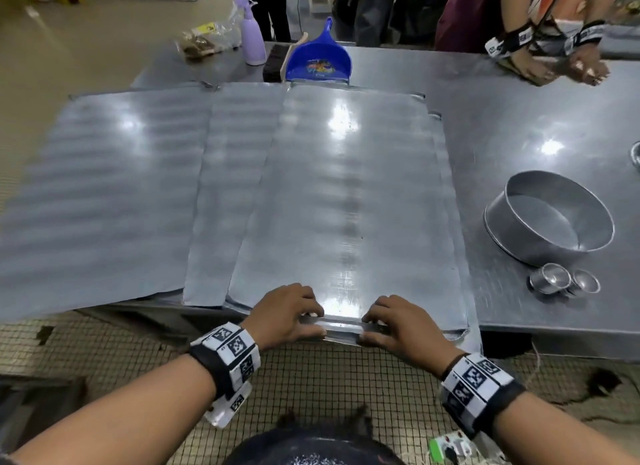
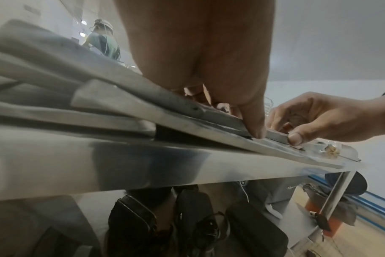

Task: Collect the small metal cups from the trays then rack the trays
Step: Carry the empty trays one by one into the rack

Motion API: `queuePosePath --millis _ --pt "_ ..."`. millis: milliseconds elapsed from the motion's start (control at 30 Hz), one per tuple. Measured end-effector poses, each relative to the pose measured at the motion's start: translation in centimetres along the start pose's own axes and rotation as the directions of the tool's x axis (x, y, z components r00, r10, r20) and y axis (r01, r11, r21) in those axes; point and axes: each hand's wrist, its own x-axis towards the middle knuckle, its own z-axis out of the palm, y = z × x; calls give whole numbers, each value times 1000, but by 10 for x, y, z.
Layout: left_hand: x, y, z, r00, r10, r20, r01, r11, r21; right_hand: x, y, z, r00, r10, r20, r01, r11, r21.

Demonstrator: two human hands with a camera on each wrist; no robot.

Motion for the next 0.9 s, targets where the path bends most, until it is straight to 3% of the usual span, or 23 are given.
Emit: queuePosePath --millis 267,367,433,500,567,633,667,733,900 --pt "0 -6 5 999 42 -29 -43 999 -24 -7 -17 7 988 118 -96 -118 993 4" --pt "-3 -7 2 999 -3 -45 -2 995 -102 -11 -19 7 980 174 -99 -172 985 34" --pt "-8 -13 -4 990 -68 -125 47 985 -166 -13 -14 -1 956 249 -154 -239 968 80" --pt "-13 -28 -11 941 -191 -281 150 975 -161 -16 5 -8 889 372 -269 -352 928 120" --pt "-19 -48 -22 828 -418 -375 375 908 -184 -19 35 -17 767 542 -343 -519 838 165" --pt "-26 -64 -31 701 -639 -317 577 769 -274 -21 60 -25 658 693 -295 -658 719 223" --pt "-28 -70 -34 665 -694 -275 622 719 -312 -22 67 -28 630 737 -245 -682 676 279" --pt "-30 -73 -37 648 -723 -240 609 681 -407 -19 76 -31 609 776 -163 -685 618 386" --pt "-21 -66 -35 667 -724 -176 555 641 -531 -7 89 -35 622 778 -88 -638 568 520"
